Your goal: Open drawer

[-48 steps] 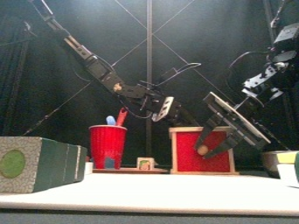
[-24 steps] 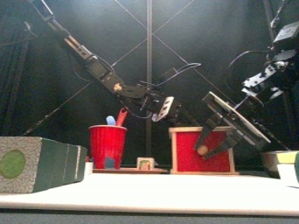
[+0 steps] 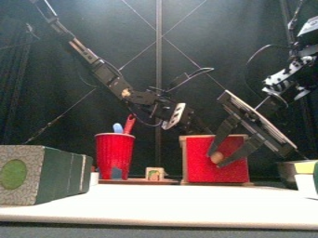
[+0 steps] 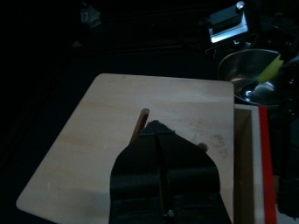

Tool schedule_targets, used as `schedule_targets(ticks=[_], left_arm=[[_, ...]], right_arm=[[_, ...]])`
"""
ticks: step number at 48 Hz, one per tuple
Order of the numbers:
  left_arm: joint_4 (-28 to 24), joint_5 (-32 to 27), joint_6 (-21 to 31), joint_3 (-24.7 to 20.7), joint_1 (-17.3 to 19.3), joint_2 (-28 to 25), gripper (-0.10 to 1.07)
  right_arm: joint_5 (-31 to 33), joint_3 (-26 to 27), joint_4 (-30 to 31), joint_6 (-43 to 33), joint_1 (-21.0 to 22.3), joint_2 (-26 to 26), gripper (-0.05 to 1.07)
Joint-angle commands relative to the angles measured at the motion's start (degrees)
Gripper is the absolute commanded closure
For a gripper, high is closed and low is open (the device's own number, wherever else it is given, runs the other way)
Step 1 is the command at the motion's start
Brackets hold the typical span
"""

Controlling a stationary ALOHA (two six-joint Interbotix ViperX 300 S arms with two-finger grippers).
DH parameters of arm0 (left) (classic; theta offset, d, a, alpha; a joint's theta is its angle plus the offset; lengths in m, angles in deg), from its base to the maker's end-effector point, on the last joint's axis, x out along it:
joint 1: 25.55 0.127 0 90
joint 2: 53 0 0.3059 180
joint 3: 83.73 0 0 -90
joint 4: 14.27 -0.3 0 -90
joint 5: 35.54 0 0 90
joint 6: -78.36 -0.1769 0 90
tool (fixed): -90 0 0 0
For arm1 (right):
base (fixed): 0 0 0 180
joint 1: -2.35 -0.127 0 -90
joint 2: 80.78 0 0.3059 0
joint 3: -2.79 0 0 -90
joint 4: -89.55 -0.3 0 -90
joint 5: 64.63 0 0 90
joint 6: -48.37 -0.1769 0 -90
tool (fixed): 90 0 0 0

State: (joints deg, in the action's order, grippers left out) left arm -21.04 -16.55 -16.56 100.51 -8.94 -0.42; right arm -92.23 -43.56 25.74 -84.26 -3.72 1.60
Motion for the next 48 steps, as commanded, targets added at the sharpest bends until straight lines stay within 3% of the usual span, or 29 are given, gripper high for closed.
schedule_targets(ticks=[1, 29, 48], left_arm=[[0.2, -1.8, 0.2, 0.6, 0.5, -0.9, 0.98], [0.2, -2.4, 0.2, 0.6, 0.5, -1.0, 0.98], [0.1, -2.9, 0.2, 0.6, 0.5, -1.0, 0.98]], right_arm=[[-1.2, 1.8, -0.8, 0.2, -2.0, 0.6, 0.39], [-1.4, 3.5, -4.0, 0.2, -8.1, -0.9, 0.39], [-1.5, 1.5, -3.9, 0.4, -9.1, 0.8, 0.39]])
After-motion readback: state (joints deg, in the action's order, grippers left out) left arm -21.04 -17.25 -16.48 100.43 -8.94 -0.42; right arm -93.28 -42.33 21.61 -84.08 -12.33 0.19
